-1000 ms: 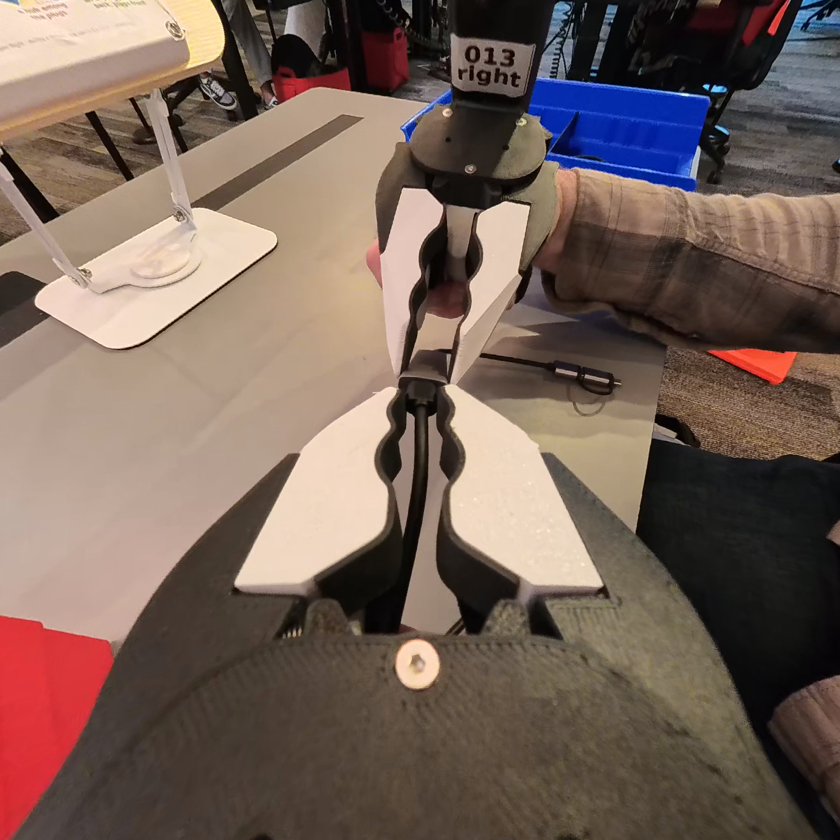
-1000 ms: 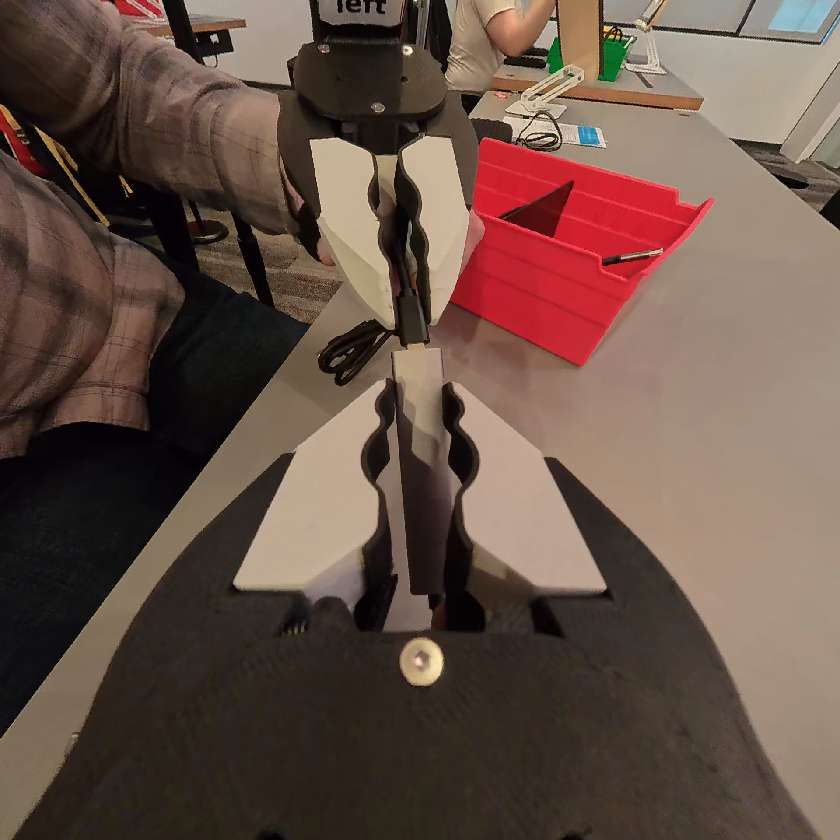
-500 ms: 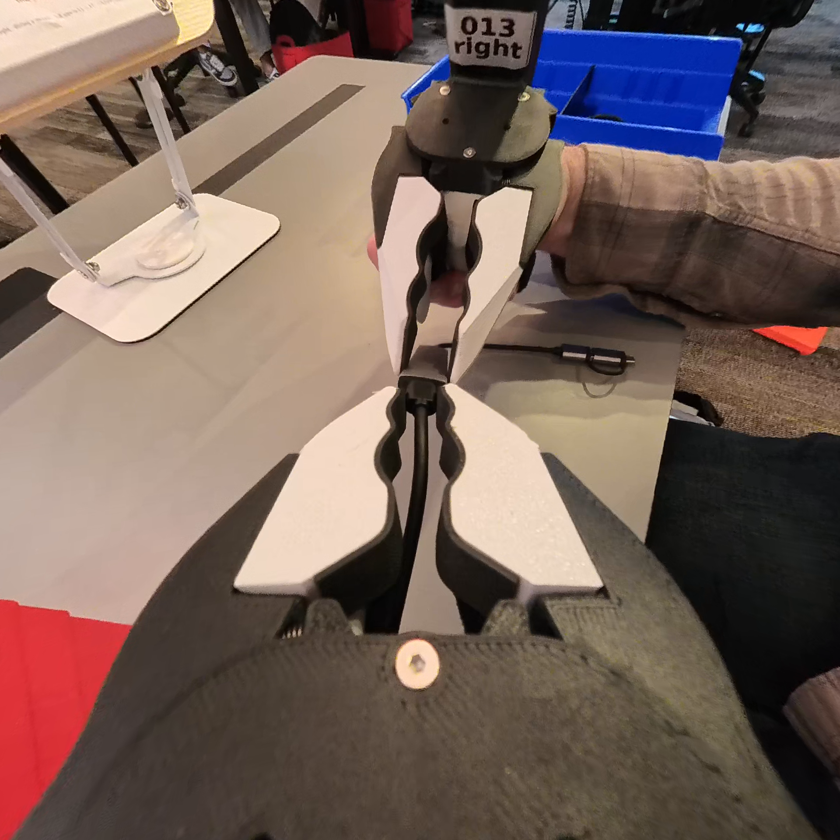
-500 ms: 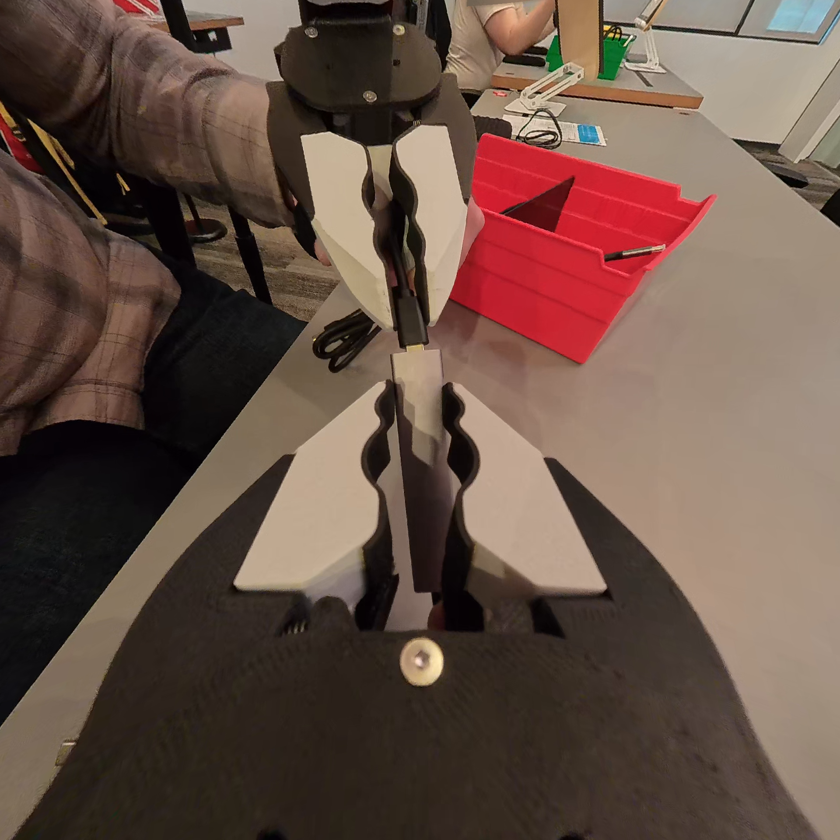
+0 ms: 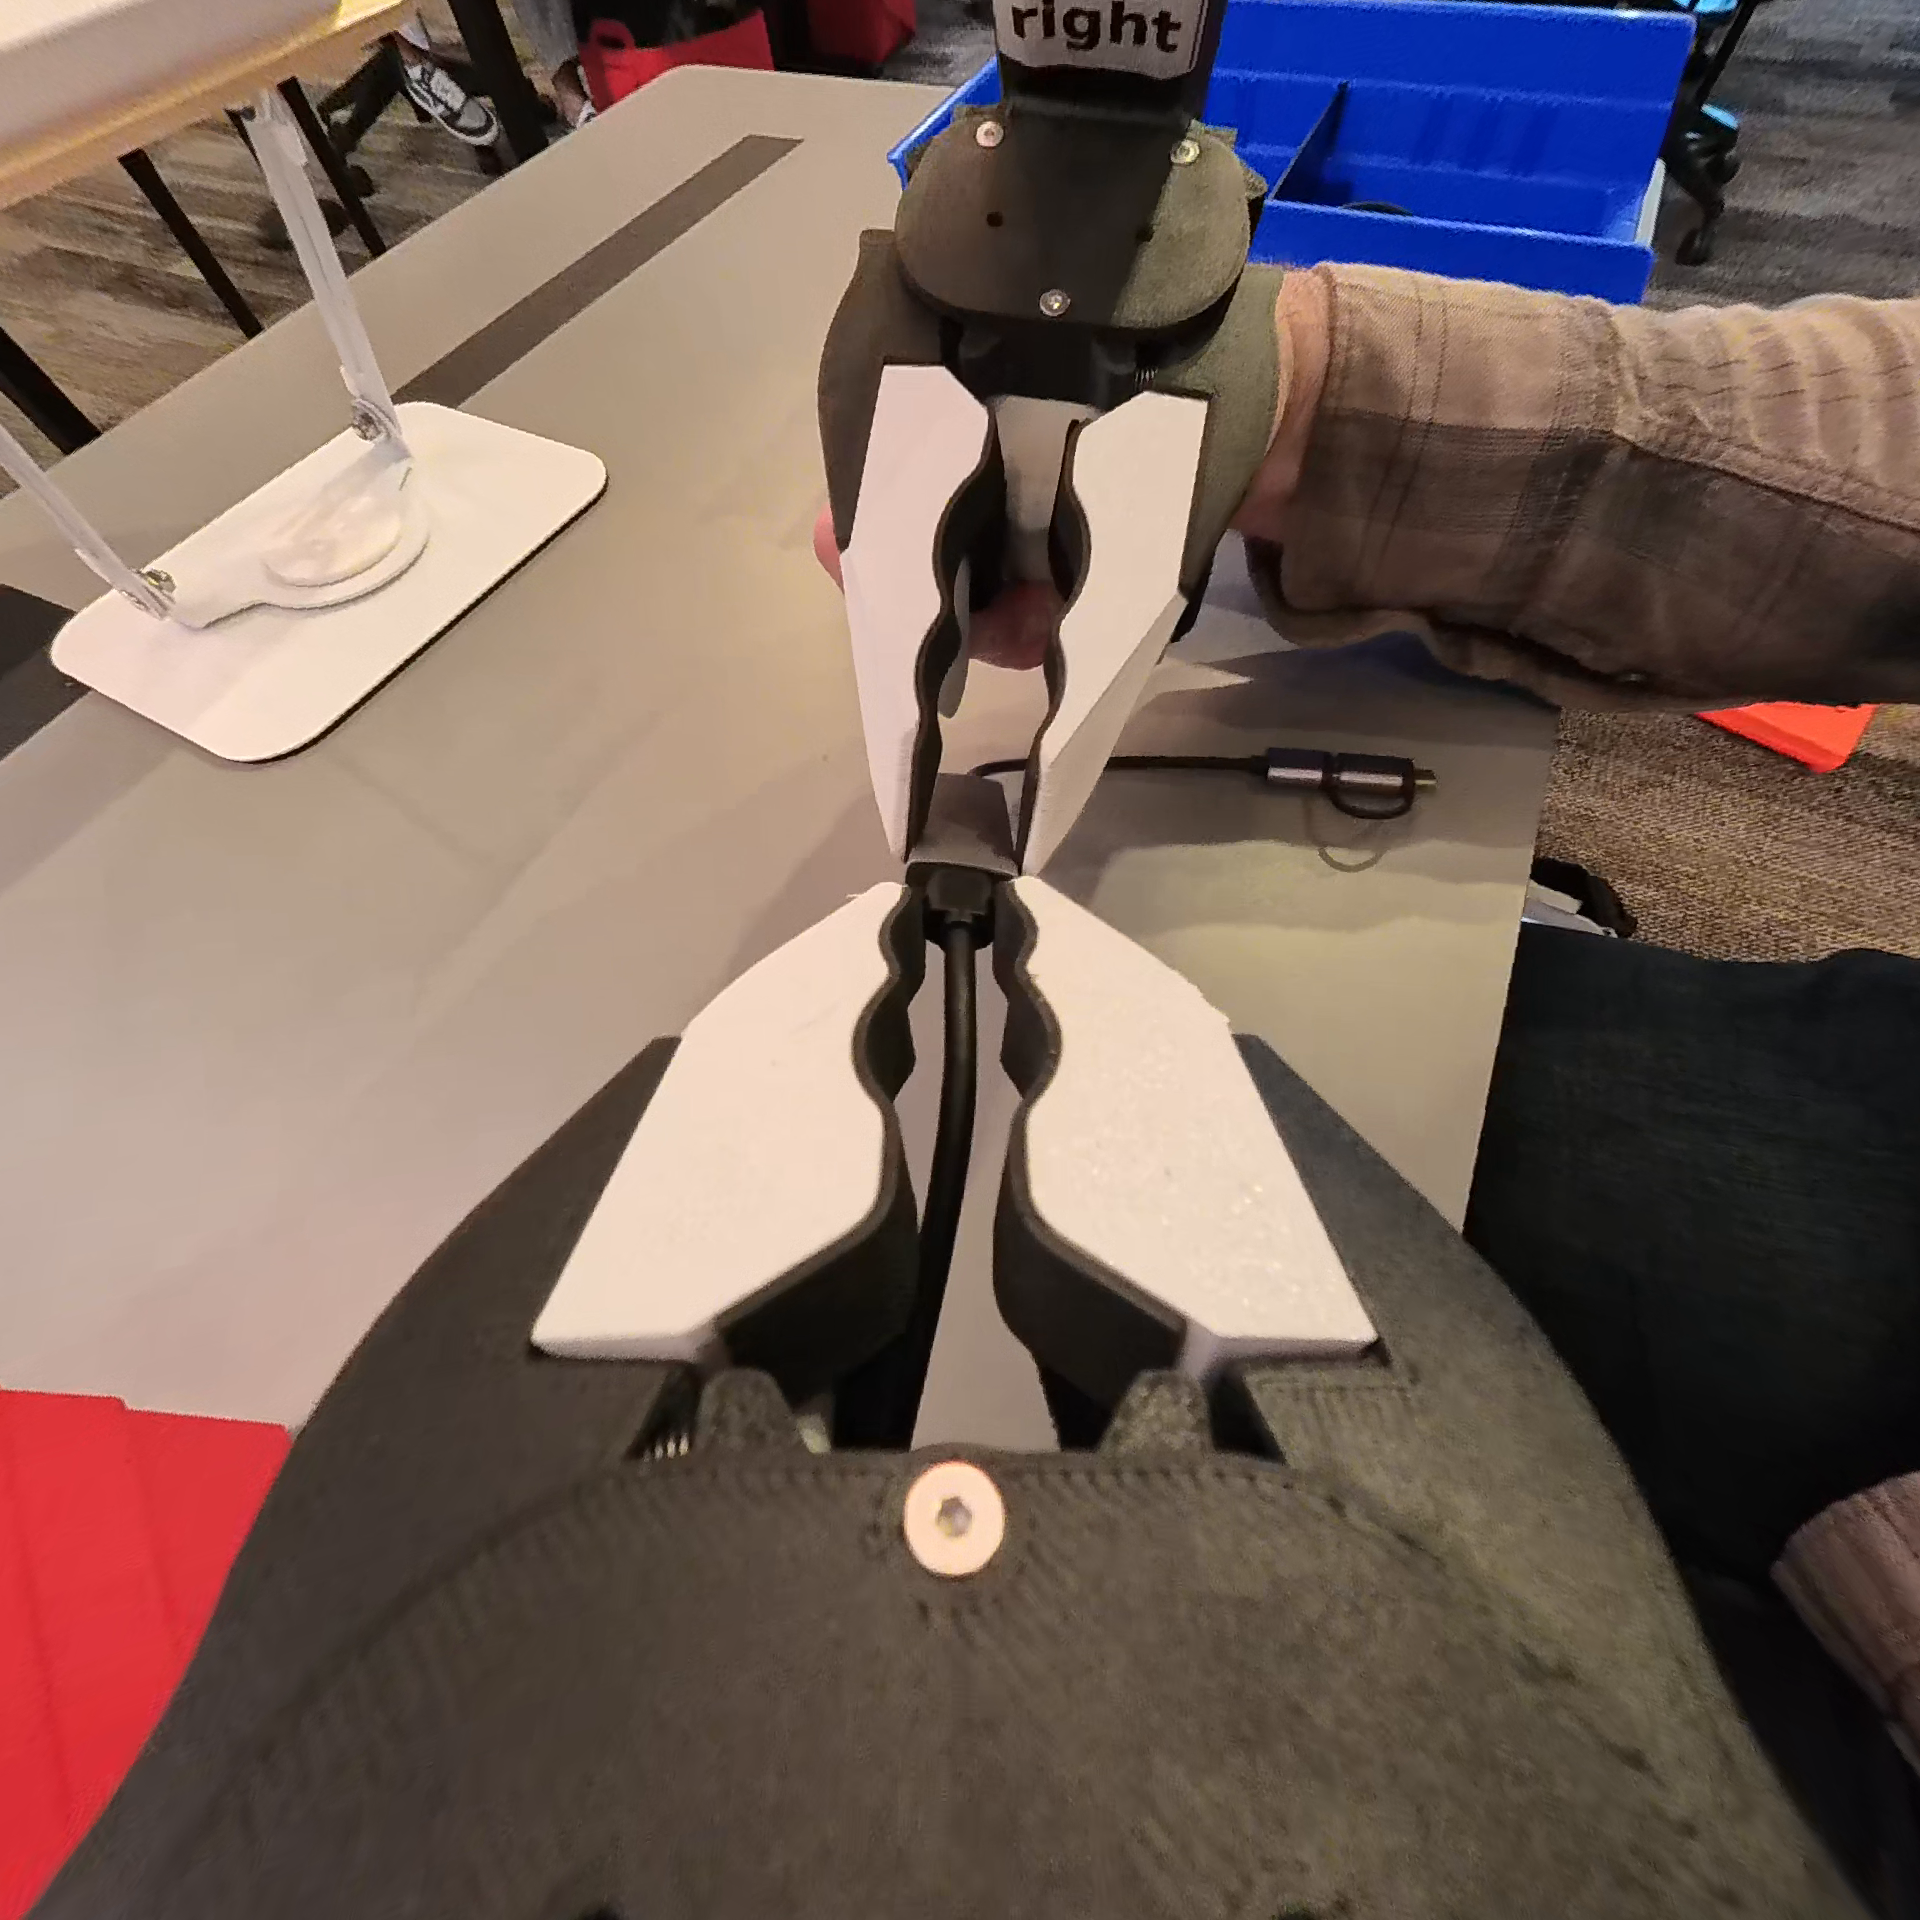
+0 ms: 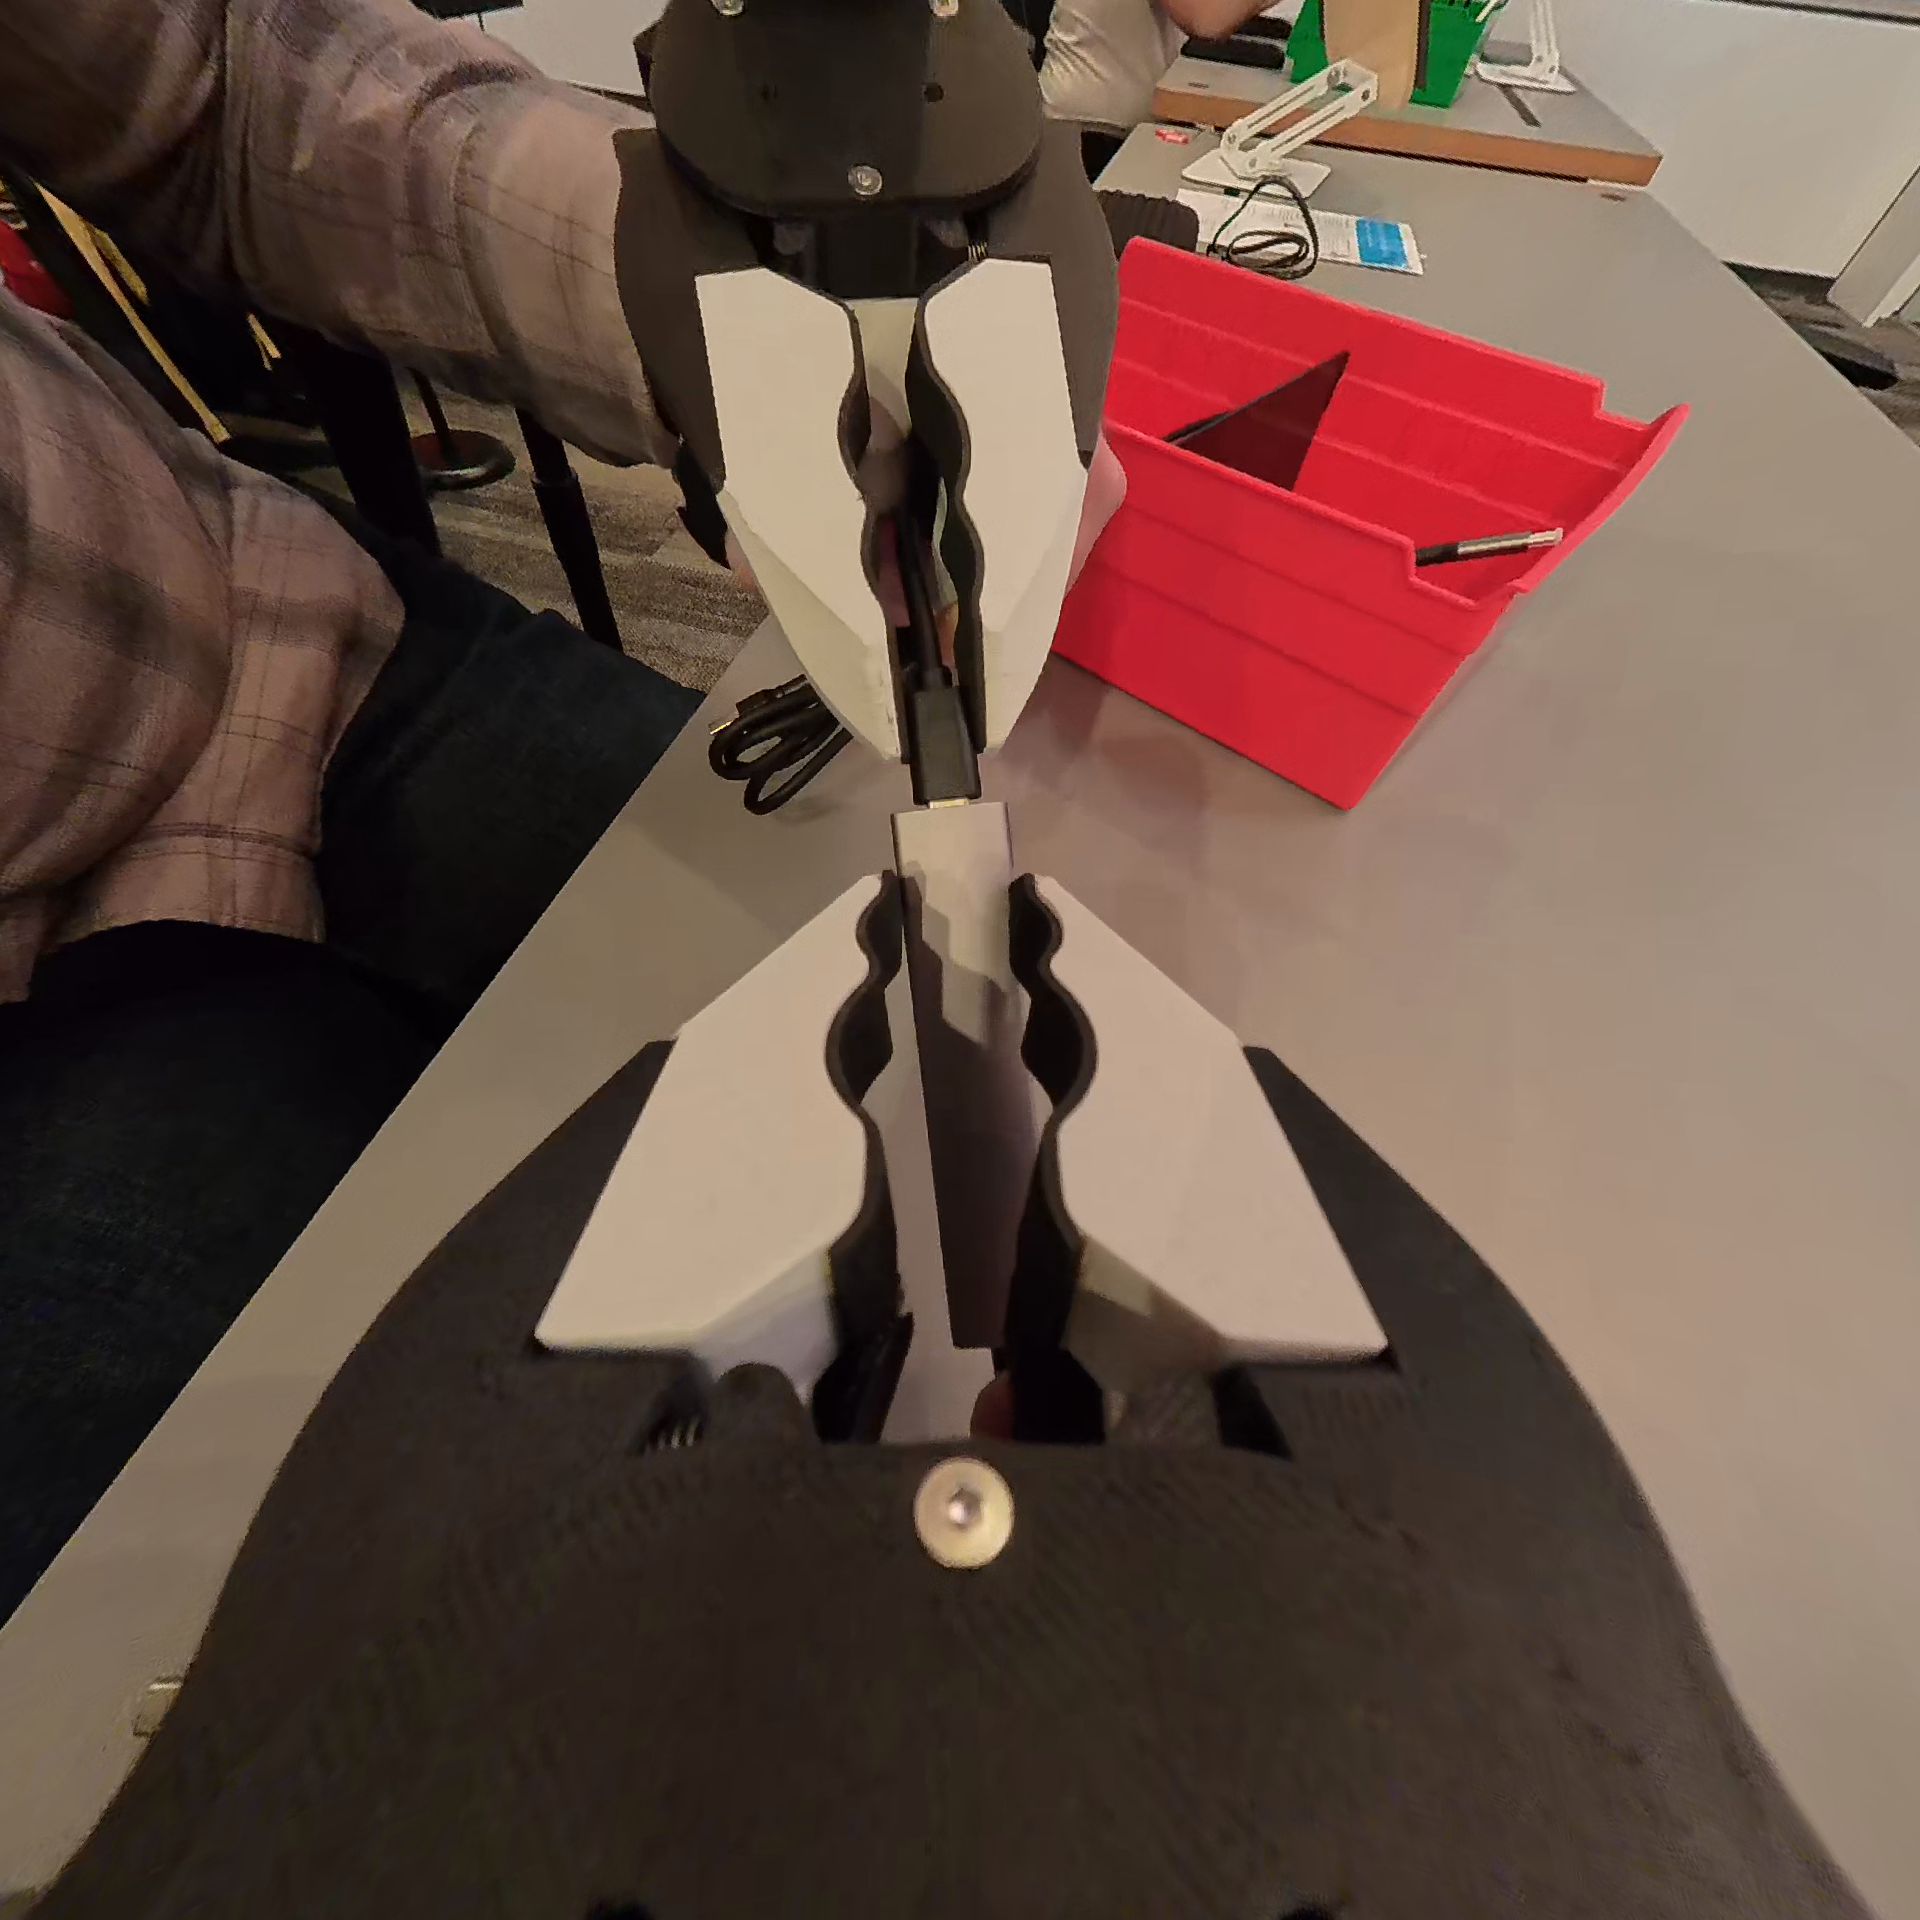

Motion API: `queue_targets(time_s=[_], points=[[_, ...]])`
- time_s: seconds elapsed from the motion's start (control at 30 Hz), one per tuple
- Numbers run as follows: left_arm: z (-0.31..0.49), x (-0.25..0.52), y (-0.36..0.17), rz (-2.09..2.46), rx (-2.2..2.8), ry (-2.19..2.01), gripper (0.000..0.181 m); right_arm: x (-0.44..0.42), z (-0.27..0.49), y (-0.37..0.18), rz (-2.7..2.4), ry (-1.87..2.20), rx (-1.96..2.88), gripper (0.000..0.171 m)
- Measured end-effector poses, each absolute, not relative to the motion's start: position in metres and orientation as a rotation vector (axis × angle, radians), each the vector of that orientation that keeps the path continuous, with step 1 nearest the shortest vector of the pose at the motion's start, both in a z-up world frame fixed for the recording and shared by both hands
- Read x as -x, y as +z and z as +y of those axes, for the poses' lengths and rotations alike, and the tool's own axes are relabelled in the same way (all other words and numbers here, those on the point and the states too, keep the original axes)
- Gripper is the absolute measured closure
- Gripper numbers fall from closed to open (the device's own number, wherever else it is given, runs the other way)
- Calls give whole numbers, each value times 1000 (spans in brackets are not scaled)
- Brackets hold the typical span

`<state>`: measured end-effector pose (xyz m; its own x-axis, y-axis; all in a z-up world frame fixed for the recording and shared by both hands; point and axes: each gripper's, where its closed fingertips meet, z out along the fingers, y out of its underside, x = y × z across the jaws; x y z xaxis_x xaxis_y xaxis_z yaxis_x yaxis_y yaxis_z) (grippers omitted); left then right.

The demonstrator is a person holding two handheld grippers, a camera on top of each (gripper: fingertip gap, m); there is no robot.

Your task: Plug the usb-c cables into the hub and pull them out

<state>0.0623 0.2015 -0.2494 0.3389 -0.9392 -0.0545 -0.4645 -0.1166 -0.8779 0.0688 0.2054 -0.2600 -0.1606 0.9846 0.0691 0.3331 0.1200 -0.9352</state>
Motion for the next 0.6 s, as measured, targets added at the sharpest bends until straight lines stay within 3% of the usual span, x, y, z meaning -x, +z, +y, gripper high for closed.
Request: queue_targets(time_s=[0.27, 0.6], points=[[208, -62, -241, 1245, 1692, -652, 169, -70, 213, -253, -1559, 952, 1332, 152], [216, -60, -232, 1116, 1713, -724, 169, -89, 228, -272, -1607, 486, 1418, 135]])
